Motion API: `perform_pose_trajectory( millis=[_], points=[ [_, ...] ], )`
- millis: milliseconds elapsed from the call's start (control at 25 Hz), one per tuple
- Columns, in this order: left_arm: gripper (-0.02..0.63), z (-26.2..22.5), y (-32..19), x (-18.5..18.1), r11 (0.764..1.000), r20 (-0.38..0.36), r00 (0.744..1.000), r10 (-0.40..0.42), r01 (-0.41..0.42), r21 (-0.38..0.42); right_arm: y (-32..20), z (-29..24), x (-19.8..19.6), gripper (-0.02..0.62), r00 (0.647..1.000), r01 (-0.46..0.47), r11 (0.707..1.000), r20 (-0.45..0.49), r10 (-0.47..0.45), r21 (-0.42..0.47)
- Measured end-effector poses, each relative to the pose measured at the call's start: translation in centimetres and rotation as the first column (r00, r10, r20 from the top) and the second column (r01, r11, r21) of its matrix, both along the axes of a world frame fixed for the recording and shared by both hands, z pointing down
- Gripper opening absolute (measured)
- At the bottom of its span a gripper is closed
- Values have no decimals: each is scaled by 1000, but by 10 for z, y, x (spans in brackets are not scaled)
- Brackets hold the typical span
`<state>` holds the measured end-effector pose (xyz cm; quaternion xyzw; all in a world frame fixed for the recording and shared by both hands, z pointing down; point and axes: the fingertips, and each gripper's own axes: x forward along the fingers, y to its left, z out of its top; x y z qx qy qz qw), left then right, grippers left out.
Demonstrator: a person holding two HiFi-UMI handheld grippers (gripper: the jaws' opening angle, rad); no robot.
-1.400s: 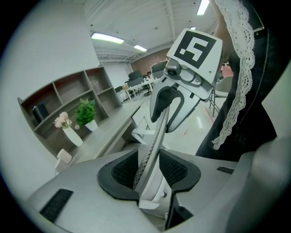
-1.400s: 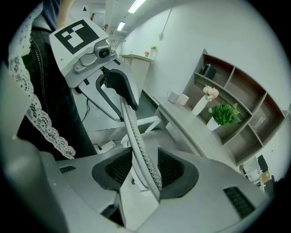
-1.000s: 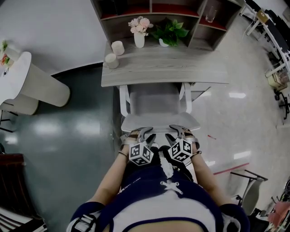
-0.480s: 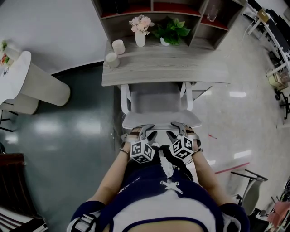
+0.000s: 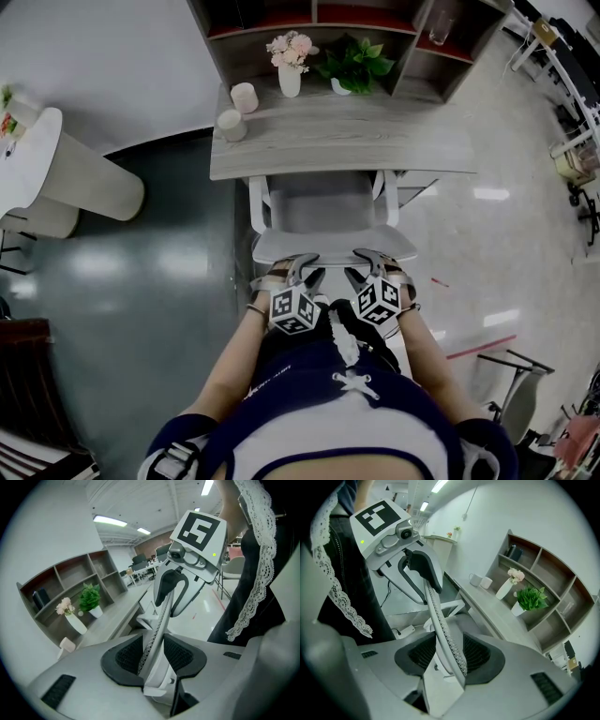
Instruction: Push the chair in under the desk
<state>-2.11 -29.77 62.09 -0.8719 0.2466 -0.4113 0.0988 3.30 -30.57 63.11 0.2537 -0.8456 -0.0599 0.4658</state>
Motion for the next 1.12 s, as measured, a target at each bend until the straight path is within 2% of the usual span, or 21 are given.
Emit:
perform_pose_trajectory(
  millis=[1120],
  points=[
    [143, 1, -28, -2, 1000, -8, 1000, 7, -7, -7, -29, 1, -2, 160, 1000, -5, 1000, -5, 5, -6]
  ],
)
